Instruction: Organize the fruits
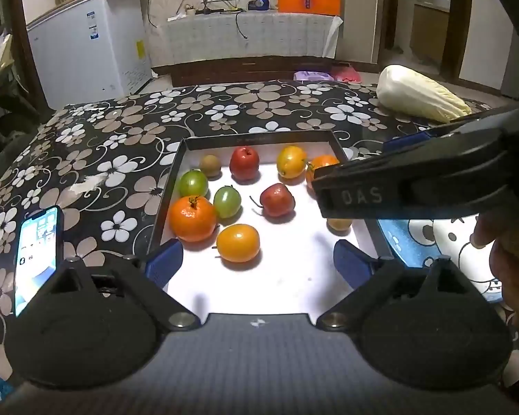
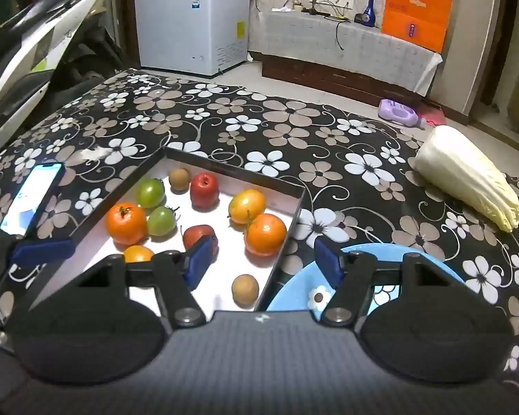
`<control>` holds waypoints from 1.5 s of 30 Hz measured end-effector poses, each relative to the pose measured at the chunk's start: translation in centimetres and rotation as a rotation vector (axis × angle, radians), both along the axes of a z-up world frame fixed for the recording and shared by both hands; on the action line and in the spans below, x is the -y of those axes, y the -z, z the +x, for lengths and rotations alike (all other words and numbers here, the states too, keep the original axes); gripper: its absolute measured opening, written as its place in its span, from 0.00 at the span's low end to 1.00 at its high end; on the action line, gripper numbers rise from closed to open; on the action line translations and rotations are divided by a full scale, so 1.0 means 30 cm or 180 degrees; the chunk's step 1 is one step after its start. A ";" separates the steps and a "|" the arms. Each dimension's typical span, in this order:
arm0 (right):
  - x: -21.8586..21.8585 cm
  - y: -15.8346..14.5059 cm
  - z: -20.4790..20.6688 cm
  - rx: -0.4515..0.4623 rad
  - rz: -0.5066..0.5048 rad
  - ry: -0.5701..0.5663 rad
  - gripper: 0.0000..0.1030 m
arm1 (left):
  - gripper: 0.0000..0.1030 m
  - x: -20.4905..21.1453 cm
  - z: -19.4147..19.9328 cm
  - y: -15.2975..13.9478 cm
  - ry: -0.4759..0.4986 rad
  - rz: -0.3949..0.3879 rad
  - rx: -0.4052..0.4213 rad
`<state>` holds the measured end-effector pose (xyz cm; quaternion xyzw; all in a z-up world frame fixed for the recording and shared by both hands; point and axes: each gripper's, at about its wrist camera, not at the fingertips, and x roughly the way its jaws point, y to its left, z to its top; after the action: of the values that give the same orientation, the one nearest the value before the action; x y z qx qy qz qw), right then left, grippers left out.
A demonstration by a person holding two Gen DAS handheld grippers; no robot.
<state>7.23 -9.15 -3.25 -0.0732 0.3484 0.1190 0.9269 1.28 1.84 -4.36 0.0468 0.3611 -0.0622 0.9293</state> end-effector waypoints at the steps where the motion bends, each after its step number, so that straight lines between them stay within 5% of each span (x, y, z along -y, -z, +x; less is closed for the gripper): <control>1: 0.005 0.000 0.000 0.0005 -0.0001 -0.0004 0.65 | 0.93 -0.001 0.000 0.003 0.0005 -0.0004 -0.0007; 45: 0.009 0.029 0.033 -0.0084 0.0141 0.0035 0.65 | 0.93 0.034 0.005 0.061 0.0123 0.0087 0.0012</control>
<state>8.23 -9.43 -4.13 -0.0491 0.3583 0.1225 0.9242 1.43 0.82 -6.19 0.0666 0.3592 -0.0750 0.9279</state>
